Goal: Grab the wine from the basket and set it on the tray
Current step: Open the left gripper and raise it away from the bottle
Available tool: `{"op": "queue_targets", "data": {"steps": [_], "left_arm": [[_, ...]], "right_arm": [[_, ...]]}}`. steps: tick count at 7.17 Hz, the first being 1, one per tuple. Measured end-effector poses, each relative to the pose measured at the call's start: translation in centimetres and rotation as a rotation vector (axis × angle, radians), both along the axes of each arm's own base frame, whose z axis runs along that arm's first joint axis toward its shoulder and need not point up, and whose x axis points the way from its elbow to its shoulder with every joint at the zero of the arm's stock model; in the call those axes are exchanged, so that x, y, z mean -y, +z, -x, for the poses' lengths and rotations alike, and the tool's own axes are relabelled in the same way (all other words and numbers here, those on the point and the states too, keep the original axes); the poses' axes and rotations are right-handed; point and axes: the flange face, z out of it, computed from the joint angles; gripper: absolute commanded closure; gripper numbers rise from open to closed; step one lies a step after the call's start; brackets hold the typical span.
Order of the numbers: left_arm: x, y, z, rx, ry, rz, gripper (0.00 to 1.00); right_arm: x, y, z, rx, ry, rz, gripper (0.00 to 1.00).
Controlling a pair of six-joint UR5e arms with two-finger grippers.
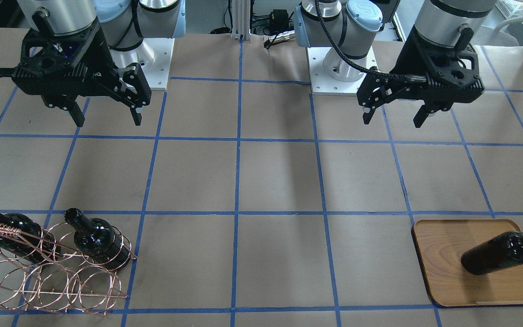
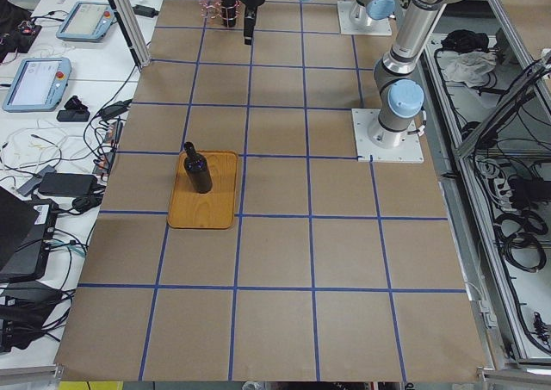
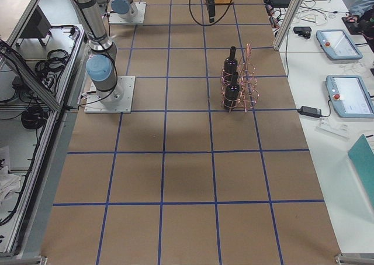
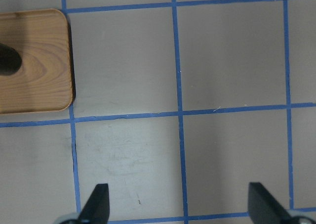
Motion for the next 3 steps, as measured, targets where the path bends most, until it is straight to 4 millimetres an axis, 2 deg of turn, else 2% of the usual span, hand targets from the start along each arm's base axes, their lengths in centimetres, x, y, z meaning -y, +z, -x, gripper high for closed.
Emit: {"op": "queue_targets", "data": {"steps": [3], "left_arm": [[-0.44,-0.28,0.64,0.004,-0.023,-0.004,0.0]], "right_arm": [[0.0,0.01,0.0,0.0,0.0,0.0,0.0]]}}
